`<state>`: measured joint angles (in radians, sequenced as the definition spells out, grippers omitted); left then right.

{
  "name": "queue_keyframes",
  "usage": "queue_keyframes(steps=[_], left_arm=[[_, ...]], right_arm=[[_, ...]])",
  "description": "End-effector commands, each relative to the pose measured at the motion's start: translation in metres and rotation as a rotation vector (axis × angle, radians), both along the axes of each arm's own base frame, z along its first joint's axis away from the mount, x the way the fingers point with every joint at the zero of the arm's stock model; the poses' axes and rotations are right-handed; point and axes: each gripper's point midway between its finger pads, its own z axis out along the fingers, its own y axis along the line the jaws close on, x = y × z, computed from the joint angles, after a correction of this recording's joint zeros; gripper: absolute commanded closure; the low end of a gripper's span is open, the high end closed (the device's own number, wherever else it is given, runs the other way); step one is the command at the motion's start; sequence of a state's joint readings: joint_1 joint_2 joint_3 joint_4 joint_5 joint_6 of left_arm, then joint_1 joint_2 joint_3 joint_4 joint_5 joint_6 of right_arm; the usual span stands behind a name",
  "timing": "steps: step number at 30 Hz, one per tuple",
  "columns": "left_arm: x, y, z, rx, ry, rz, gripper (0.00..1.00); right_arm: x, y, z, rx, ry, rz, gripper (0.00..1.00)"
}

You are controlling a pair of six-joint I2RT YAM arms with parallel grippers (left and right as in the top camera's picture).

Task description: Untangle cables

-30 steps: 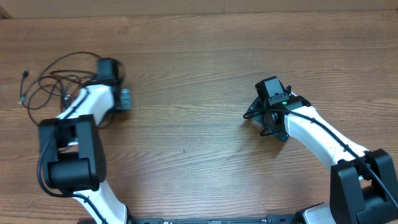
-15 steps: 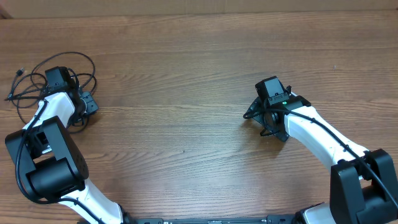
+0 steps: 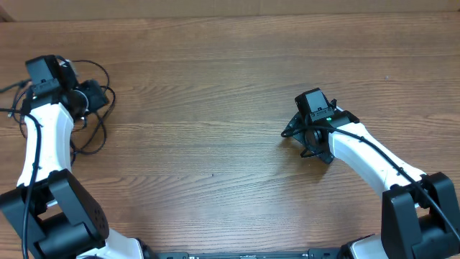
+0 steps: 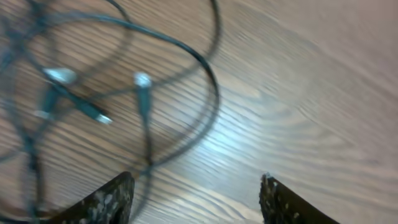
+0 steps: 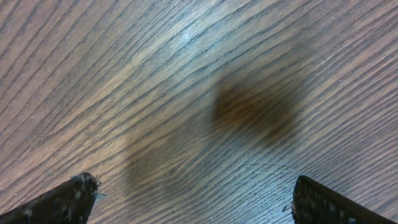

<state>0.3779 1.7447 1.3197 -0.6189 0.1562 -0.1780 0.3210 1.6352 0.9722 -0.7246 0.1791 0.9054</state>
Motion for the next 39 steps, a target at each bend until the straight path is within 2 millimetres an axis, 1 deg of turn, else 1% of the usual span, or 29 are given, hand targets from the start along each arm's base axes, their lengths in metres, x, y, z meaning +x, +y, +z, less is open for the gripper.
queue_keyframes(steps=[1, 7, 12, 13, 14, 17, 21, 39], left_arm=[[0.003, -0.039, -0.012, -0.091, 0.007, -0.123, 0.33], [-0.003, -0.087, -0.029, -0.079, 0.059, -0.279, 0.31], [-0.006, -0.121, -0.038, -0.07, 0.085, -0.357, 0.19], [-0.007, -0.126, -0.039, -0.071, 0.088, -0.369, 0.12], [-0.008, -0.135, -0.04, -0.072, 0.095, -0.39, 0.0], [-0.009, -0.147, -0.041, -0.071, 0.097, -0.419, 0.0], [-0.009, -0.154, -0.041, -0.071, 0.098, -0.436, 0.0], [-0.009, -0.154, -0.041, -0.071, 0.098, -0.436, 0.0]], right_arm=[[0.001, 0.0, 0.004, 0.008, -0.015, -0.01, 0.0], [0.001, 0.0, 0.004, 0.008, -0.016, -0.01, 0.0], [0.001, 0.0, 0.004, 0.008, -0.015, -0.01, 0.0], [0.001, 0.0, 0.004, 0.008, -0.016, -0.01, 0.0], [0.001, 0.0, 0.004, 0.008, -0.015, -0.01, 0.0], [0.001, 0.0, 0.004, 0.008, -0.015, -0.01, 0.0], [0.001, 0.0, 0.004, 0.008, -0.015, -0.01, 0.0], [0.001, 0.0, 0.004, 0.008, -0.016, -0.01, 0.0]])
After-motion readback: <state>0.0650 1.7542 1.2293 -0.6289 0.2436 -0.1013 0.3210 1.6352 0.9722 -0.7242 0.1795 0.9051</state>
